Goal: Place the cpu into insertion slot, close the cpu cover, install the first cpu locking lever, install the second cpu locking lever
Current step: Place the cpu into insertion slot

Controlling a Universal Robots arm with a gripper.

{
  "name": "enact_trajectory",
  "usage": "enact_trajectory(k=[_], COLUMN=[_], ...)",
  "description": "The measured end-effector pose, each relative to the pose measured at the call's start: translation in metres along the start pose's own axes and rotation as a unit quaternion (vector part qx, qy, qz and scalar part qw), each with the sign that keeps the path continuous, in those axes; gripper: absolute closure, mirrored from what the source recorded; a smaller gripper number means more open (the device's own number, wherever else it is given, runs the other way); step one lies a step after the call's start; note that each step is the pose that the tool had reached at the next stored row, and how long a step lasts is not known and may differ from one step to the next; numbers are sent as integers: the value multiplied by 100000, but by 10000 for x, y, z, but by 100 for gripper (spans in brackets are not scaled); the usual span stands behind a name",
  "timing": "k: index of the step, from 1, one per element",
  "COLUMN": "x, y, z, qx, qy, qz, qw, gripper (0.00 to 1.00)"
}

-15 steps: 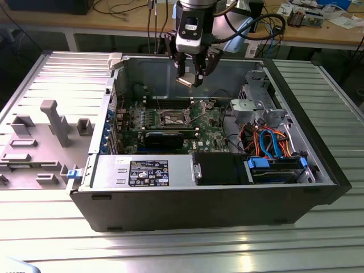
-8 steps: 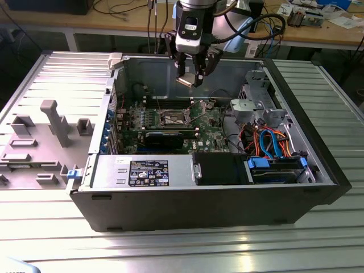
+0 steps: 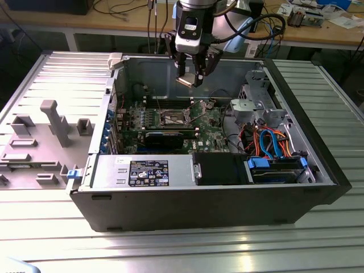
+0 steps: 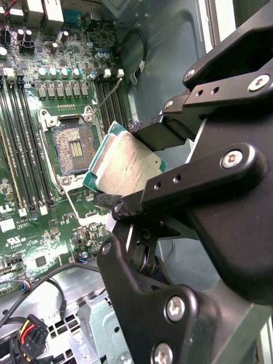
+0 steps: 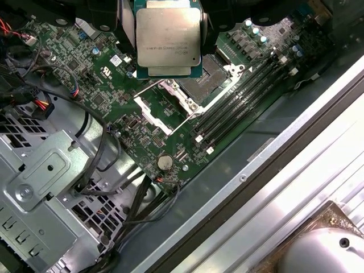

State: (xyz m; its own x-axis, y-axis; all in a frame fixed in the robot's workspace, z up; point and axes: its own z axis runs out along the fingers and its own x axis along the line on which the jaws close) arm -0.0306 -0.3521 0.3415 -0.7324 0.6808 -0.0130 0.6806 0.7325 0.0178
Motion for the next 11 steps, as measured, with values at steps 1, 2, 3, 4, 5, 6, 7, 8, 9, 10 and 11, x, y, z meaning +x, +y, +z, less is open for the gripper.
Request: enact_trajectory(k=[1,2,3,4,5,6,7,8,9,10,11], x=[0,0,0,0,0,0,0,0,0,0,0], y=[0,0,0,0,0,0,0,0,0,0,0], z=[0,0,0,0,0,0,0,0,0,0,0], qx=[1,0,2,3,4,7,7,5,7,8,7], qy=[0,1,-1,-2,-3,-4,-4,-5,-6,-8,-8], qz=[40,96,136,173,211,246,285,329,364,417,468], qw=[100000,100000,100000,100000,100000,100000,100000,99999,99999,99999,99999], gripper=[45,45,45,45,45,45,45,45,45,45,45])
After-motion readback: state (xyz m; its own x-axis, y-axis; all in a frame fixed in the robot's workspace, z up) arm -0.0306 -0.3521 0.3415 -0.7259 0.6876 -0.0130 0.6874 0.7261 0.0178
